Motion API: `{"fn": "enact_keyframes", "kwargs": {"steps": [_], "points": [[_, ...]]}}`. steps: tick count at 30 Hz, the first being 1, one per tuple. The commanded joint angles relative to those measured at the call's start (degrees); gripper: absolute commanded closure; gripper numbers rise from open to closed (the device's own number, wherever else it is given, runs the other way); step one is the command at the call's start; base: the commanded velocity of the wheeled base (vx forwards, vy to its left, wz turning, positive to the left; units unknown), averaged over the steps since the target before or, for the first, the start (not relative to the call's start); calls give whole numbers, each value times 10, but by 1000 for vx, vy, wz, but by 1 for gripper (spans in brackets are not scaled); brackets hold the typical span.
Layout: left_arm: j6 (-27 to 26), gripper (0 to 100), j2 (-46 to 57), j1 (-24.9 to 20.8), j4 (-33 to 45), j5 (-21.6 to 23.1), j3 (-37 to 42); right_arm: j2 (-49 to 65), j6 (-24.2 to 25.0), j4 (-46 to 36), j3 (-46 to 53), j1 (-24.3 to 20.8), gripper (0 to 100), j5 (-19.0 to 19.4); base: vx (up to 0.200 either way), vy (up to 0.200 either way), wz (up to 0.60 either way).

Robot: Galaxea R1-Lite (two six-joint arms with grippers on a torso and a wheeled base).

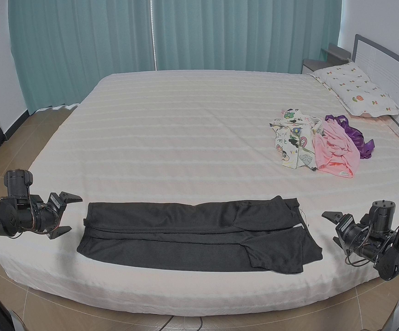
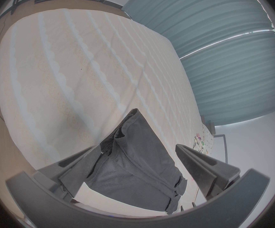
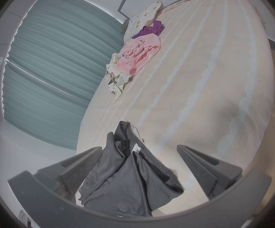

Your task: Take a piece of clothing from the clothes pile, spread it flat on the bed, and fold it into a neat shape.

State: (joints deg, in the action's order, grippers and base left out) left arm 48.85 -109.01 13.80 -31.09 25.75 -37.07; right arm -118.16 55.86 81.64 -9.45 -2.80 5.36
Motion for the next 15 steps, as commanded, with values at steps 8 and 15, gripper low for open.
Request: {"fn": "enact_keyframes", "kwargs": {"steps": [8,15], "points": [[-176,0,-9,-1,131,2,-99,-5,-3,0,8,-15,0,0,0,0,0],[-255,0,-69,-18,191,23,-162,-22,-4,1,8,-26,0,-1,0,0,0]]}}
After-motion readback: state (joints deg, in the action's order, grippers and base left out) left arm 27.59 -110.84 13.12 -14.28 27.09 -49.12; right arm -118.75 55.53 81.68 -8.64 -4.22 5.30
